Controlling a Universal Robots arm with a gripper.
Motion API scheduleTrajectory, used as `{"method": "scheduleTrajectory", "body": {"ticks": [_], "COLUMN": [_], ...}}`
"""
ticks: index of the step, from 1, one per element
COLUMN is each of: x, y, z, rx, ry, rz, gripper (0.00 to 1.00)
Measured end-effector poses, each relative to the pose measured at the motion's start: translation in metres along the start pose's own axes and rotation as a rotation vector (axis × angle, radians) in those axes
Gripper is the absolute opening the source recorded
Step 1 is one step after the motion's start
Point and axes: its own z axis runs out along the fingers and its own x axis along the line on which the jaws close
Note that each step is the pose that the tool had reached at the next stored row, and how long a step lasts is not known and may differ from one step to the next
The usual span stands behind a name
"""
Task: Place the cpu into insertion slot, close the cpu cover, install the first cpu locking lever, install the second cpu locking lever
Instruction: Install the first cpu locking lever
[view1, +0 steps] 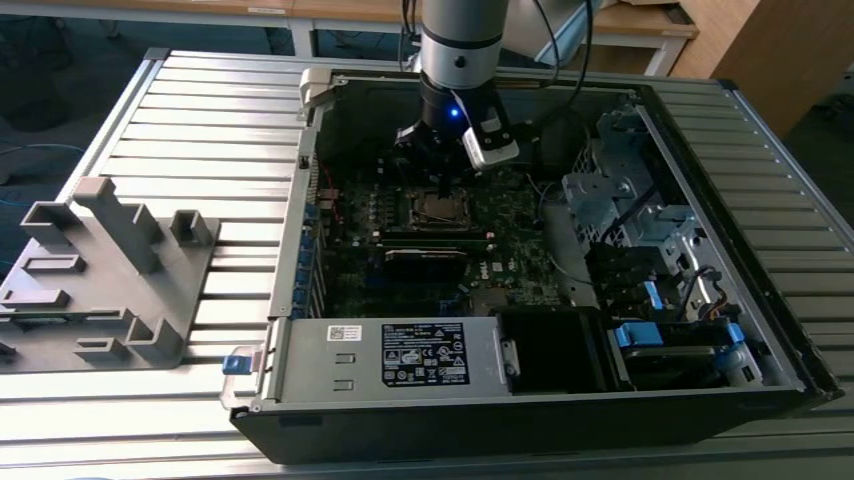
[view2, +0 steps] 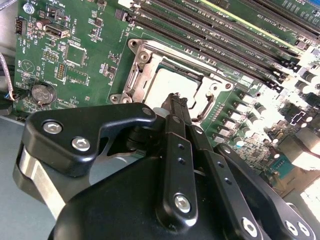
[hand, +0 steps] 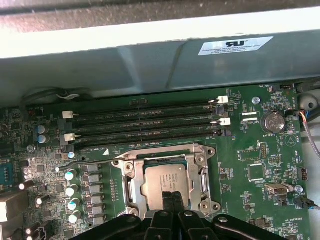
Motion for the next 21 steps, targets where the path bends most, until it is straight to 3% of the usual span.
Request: {"method": "scheduleTrajectory", "body": {"ticks": [17,21], "x": [0.0,0.0049], "y": [0.0,-0.0005], "z": [-0.0027,-0.0029], "rx": [-0.0001,-0.0008], "ry": [0.0,-0.0011], "rz": [0.0,0.0], "gripper": [0.11,0.11]}}
